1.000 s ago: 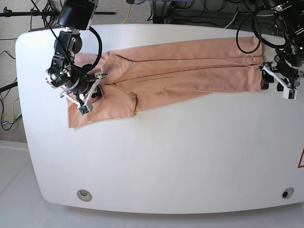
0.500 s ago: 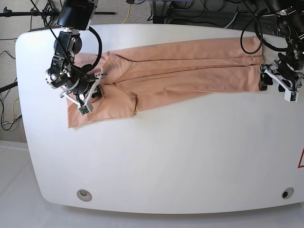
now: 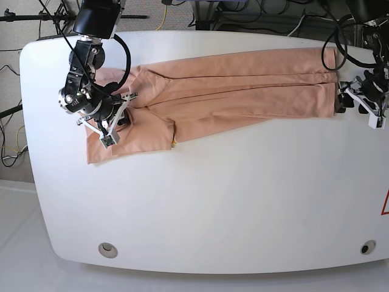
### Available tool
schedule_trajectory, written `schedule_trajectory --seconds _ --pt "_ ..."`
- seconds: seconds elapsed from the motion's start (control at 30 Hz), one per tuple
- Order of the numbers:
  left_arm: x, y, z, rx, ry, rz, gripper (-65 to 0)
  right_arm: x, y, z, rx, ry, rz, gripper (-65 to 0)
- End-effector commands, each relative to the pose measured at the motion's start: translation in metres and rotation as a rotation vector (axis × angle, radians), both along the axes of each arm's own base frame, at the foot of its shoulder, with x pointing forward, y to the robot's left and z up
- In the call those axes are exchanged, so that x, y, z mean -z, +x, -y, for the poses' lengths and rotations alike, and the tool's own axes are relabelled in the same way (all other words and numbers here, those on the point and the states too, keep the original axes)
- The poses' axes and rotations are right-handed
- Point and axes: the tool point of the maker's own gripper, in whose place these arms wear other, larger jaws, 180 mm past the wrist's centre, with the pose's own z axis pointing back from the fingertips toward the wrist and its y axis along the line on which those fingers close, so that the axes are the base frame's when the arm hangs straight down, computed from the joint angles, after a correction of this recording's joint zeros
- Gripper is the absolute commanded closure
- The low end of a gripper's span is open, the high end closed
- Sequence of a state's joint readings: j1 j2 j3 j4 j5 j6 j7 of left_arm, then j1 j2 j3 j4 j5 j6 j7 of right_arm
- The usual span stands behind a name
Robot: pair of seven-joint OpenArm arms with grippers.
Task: Fold the T-shirt properly
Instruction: 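Close the left gripper on the folded edge near the strip end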
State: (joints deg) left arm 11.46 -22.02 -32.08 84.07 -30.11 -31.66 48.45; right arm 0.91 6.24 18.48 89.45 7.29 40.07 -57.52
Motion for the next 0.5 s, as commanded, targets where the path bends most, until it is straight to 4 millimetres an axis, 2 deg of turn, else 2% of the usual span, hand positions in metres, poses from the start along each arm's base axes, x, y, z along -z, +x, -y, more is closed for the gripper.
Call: schedule_trajectory --seconds 0.0,0.27,0.47 --pt "-0.009 0.008 0.013 0.011 -0.018 0.057 -49.3 -0.002 0.001 0.007 0.004 -0.032 -0.008 -5.0" --pt "-0.007 0.006 0.022 0.017 -0.035 0.063 -47.2 -0.003 0.002 0.006 0.001 -0.029 -0.004 -5.0" --pt "0.000 0.005 0.029 0.004 -0.073 0.060 -38.7 -0.005 0.003 0.006 0.002 -0.030 0.002 -4.7"
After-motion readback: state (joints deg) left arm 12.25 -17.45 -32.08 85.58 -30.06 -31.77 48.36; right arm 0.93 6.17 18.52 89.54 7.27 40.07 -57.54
